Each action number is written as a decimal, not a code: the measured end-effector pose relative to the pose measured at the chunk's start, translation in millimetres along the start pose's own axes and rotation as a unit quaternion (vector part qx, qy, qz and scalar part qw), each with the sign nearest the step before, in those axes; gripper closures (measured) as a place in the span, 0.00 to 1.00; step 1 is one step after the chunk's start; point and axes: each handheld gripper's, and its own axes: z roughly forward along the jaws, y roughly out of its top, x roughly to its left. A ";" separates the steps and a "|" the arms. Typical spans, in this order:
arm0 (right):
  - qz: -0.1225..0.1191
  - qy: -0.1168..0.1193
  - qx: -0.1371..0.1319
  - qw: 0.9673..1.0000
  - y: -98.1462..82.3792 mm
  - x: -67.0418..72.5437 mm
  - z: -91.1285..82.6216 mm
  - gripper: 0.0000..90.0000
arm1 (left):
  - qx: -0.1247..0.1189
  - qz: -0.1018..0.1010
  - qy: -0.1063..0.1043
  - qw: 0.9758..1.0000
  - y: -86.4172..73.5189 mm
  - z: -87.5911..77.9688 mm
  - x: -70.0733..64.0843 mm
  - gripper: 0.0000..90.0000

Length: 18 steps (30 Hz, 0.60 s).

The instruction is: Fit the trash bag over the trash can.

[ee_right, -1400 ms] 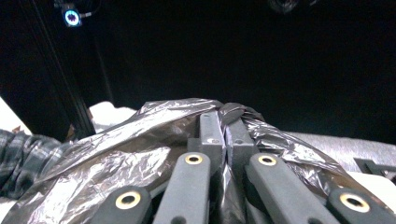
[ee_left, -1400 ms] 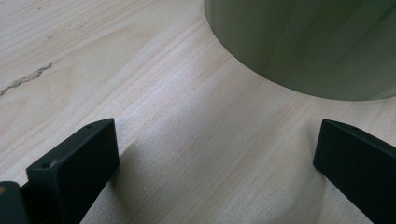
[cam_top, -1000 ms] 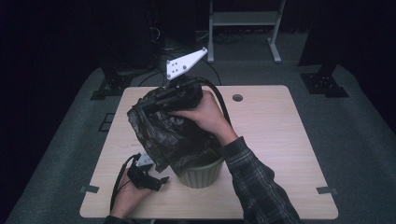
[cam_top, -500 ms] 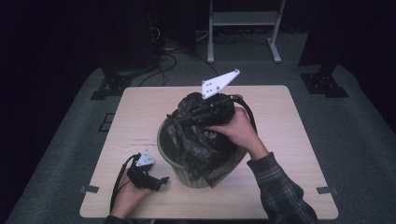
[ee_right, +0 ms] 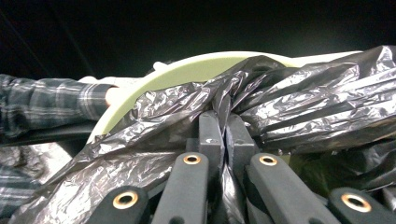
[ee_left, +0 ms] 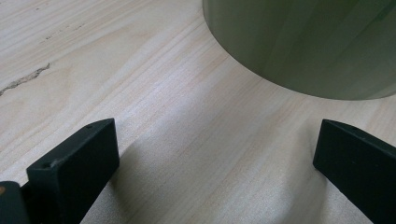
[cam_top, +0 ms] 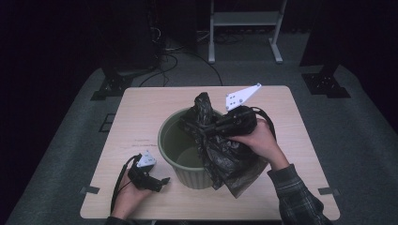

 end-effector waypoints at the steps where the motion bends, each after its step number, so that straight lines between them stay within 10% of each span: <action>1: -0.001 0.003 -0.003 1.000 -1.2 0.9 -1.6 0.98 | 0.000 0.002 -0.001 1.000 0.0 -0.2 0.0 0.00; 18: -0.009 0.026 0.006 1.000 -6.4 12.0 -15.7 0.98 | -0.053 0.008 -0.006 0.999 21.3 -47.5 3.0 0.00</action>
